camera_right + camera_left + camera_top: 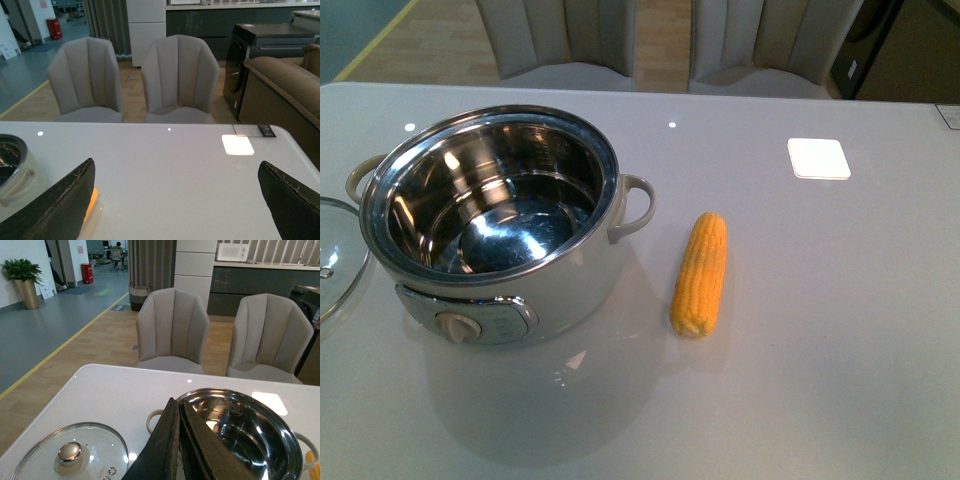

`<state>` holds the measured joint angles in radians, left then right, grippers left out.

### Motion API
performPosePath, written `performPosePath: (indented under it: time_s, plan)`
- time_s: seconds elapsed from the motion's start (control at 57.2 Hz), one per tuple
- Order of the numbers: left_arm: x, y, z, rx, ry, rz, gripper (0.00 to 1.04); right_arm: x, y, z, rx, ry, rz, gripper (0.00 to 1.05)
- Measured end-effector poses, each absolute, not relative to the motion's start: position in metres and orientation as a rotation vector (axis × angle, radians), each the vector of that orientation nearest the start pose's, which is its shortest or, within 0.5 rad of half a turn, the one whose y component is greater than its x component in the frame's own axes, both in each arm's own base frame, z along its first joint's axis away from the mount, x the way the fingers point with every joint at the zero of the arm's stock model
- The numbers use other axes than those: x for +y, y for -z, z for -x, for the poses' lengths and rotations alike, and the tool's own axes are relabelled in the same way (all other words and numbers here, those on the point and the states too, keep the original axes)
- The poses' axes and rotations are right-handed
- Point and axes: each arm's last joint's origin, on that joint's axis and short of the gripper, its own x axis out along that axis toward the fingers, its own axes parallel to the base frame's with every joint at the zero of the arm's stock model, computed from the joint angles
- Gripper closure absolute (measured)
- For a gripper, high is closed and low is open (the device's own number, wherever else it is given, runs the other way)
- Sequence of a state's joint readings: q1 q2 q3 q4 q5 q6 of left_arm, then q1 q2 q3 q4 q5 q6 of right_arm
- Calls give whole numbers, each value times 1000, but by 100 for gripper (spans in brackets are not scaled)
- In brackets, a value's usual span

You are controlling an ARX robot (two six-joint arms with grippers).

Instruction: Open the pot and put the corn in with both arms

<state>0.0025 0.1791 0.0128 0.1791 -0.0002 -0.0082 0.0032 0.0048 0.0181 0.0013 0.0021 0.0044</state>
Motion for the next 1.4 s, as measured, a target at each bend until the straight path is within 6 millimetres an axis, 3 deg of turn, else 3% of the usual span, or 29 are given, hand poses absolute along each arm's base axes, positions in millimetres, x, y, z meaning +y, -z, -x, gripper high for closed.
performPosePath:
  time_s: [0.157,0.419,0.646,0.786,0.856,0.996,1.223,1.397]
  plan:
    - [0,-167,-98,-1,-3,8,101,0,-169,-97,-15,-1,-4,9]
    - [0,-168,-97,-8,-3,9,101,0,-169,-97,-15,-1,-4,9]
    - [0,-168,-97,-8,-3,8,60,0,-169,-97,10,-16,-13,9]
    - [0,-168,-97,-9,-3,8,37,3,-163,-104,588,-134,-196,9]
    - [0,-168,-97,-8,-3,8,27,5,-155,-110,672,-137,-208,9]
    - [0,-168,-97,-8,-3,8,6,15,-148,-133,716,-167,-193,9]
    - [0,-168,-97,-8,-3,6,7,40,-132,-187,728,-196,-120,9]
    - [0,-168,-97,-8,-3,6,7,71,-100,-238,807,-173,-73,9]
